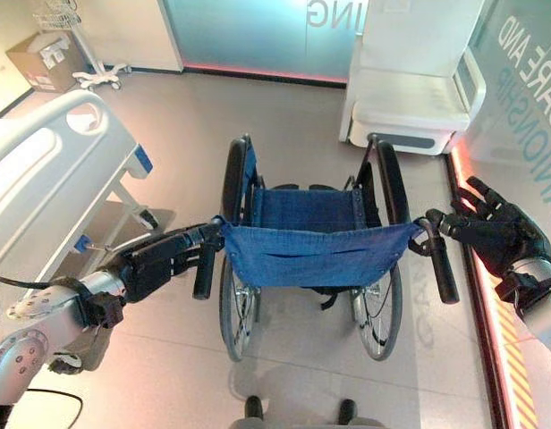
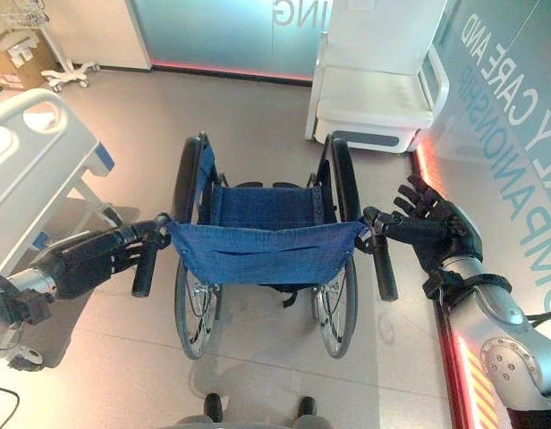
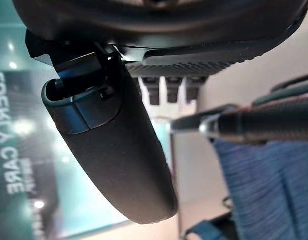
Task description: Push the wheelchair next to the bed
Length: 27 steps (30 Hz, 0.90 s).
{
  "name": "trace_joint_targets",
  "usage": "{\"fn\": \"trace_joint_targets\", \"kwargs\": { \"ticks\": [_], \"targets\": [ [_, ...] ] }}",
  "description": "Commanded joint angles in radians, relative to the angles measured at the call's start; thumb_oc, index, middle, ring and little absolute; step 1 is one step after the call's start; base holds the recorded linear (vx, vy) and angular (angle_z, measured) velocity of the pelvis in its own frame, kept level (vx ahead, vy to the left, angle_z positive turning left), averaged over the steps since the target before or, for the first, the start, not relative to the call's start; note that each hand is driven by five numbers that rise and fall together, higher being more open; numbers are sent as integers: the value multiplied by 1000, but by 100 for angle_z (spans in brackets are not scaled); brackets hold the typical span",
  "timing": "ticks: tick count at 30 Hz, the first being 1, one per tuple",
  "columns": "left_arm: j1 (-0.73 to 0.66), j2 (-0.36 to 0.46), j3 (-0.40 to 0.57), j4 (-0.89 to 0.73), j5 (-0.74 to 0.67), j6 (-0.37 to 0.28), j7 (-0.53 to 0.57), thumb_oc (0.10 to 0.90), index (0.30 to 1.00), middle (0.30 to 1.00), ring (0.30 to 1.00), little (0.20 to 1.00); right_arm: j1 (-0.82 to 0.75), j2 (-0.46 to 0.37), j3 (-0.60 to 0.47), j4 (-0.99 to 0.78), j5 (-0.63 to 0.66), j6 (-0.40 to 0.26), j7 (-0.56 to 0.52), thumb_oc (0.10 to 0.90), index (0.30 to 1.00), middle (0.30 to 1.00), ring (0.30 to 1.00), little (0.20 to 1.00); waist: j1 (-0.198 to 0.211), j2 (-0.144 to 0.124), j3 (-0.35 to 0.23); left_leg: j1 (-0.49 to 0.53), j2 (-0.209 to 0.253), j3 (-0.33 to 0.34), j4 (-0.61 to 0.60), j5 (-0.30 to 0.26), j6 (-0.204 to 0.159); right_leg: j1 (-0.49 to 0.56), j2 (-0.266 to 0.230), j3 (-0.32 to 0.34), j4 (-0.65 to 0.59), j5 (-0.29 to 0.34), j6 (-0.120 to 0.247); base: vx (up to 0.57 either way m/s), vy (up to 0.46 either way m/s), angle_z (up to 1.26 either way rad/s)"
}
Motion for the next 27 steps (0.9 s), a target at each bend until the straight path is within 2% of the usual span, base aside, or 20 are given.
{"fn": "trace_joint_targets", "kwargs": {
  "ticks": [1, 5, 7, 10, 13, 20, 24, 27],
  "targets": [
    [-13, 111, 126, 0, -14, -132, -41, 800, 900, 900, 900, 900, -20, -119, -142, -75, -38, -21, 53, 800, 900, 900, 900, 900, 2, 14, -75, 11, 5, 40, 4, -31, -20, 3, -32, -32, 2, 18, 23, 0, 0, 0],
    [44, 133, 179, -19, -38, -122, -31, 800, 900, 900, 900, 900, 30, -155, -182, -74, -102, -3, 45, 800, 900, 900, 900, 900, 1, 12, -75, 11, 5, 42, 4, -30, -21, 3, -32, -35, 2, 19, 24, 0, 0, 0],
    [71, 143, 202, -19, -47, -115, -32, 800, 900, 900, 900, 900, 51, -183, -207, -70, -124, 29, 57, 800, 900, 900, 900, 900, -1, 10, -73, 11, 5, 44, 4, -29, -22, 2, -32, -37, 2, 20, 25, 0, 0, 0],
    [126, 160, 244, -32, -20, -108, -43, 800, 900, 900, 900, 900, 101, -218, -243, -86, -130, 66, 94, 800, 900, 900, 900, 900, 0, 10, -71, 11, 4, 43, 4, -27, -21, 3, -32, -37, 2, 21, 26, 0, 0, 0],
    [179, 168, 279, -42, 2, -124, -60, 800, 900, 900, 900, 900, 136, -235, -256, -106, -117, 73, 121, 800, 900, 900, 900, 900, 0, 9, -69, 10, 4, 43, 4, -26, -21, 2, -32, -37, 2, 22, 27, 1, 1, -1],
    [258, 166, 341, -45, -2, -171, -89, 800, 900, 900, 900, 900, 162, -216, -218, -124, -27, 24, 188, 800, 900, 900, 900, 900, 10, 10, -63, 10, 2, 39, 4, -25, -20, 6, -34, -47, 2, 20, 28, 0, 0, 0],
    [284, 161, 332, -71, 12, -164, -92, 800, 900, 900, 900, 900, 180, -211, -203, -138, -44, 31, 186, 800, 900, 900, 900, 900, 12, 11, -64, 7, 1, 38, 4, -24, -21, 4, -35, -51, 2, 21, 30, 0, 0, 0],
    [288, 171, 317, -75, 21, -170, -99, 800, 900, 900, 900, 900, 173, -222, -174, -129, 1, 23, 177, 800, 900, 900, 900, 900, 15, 13, -61, 5, 1, 36, 4, -22, -21, 3, -37, -55, 2, 22, 30, 0, 0, 0]
  ]
}}
